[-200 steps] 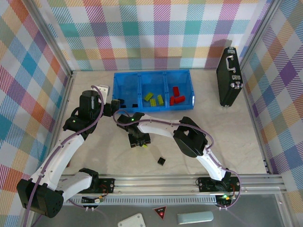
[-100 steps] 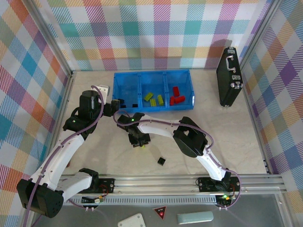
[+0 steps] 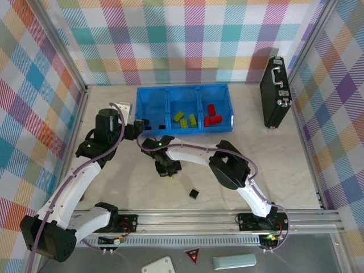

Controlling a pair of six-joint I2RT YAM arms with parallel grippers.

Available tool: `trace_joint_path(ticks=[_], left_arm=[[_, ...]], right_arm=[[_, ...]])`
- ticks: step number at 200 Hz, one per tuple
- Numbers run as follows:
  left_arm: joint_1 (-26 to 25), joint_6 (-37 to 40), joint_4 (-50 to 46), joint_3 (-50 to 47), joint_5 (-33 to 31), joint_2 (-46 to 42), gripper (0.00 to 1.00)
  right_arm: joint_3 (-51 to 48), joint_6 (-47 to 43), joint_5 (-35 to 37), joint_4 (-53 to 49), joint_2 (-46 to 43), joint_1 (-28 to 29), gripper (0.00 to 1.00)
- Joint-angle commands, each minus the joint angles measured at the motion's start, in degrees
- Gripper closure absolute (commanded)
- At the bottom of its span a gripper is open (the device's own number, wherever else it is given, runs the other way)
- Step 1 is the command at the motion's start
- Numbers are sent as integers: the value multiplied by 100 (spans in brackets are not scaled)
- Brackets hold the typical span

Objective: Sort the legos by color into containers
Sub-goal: Pick up the lego from the bottom-center of the table.

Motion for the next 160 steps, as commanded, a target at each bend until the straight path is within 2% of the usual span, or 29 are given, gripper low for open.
trace_joint_path(ticks=[1,79,160], left_arm=[[23,9,10,192,204,-54,19],[23,14,11,193,200,-29,19],[23,17,11,187,197,0,19]], right_arm=[[6,-132,121,-131,-275,28,82],[50,-464,189,-163,-686,-369,82],[528,-1137,99,-105,-866,-1279,82]])
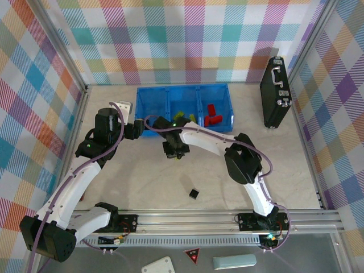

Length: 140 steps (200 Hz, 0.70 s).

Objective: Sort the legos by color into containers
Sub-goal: Pick up the lego from the bottom-center of the table, then place the lego in the container.

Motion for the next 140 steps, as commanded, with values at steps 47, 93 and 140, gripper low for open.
trace_joint_path(ticks=[47,93,140], left_arm=[[23,3,10,129,136,24,19],[23,-4,22,114,138,11,19],[23,-1,27,106,130,34,19]], right_arm=[[1021,-754,-136,126,-88,-921,82],[1884,-1011,-493,368,439,-1547,82],[3228,-1159,-857,396,1335,-1947,82]])
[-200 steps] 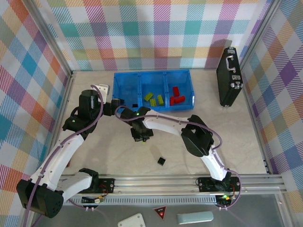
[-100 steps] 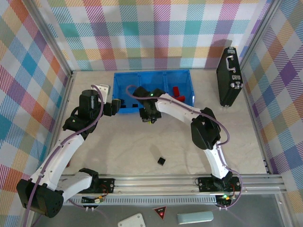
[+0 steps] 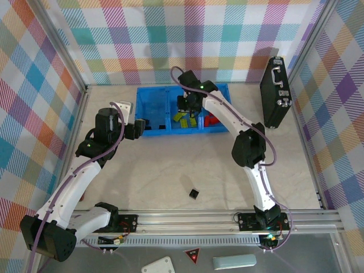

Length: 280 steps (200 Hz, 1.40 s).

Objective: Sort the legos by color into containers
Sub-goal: Place the lego in the container.

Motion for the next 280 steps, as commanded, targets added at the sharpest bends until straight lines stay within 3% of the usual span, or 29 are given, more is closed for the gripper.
trace_joint_path(ticks=[1,143,280], left_arm=[[23,1,27,106,81,8,19],[23,20,1,112,32,58,19],[23,25,1,103,44,98,20]], right_arm=[[554,-197,-345,70,451,-129,82],[935,-510,-439,2427,1691,-227,80],[1134,-599,-368,2761,1859,-218,71]])
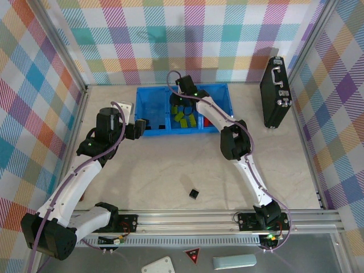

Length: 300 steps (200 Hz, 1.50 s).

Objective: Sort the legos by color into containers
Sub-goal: Place the lego in the container, then pick up the lego from the middle-left of the table.

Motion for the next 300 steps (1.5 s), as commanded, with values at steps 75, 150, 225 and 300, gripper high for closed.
trace_joint_path(ticks=[75,150,225,300], left_arm=[[23,20,-4,132,80,32,20],[23,-2,-71,173,251,152,20],[-112,-228,-194,202,112,477,20],[-1124,-426,-708,720,-155,1281,20]], right_arm=[[-91,-235,51,-1035,-762,143,69],[-997,-83,246,-1958,-1573,384,65],[-3476,194,333,-1306,-3346,735,64],[-5912,489,650,-810,-5362,802,63]])
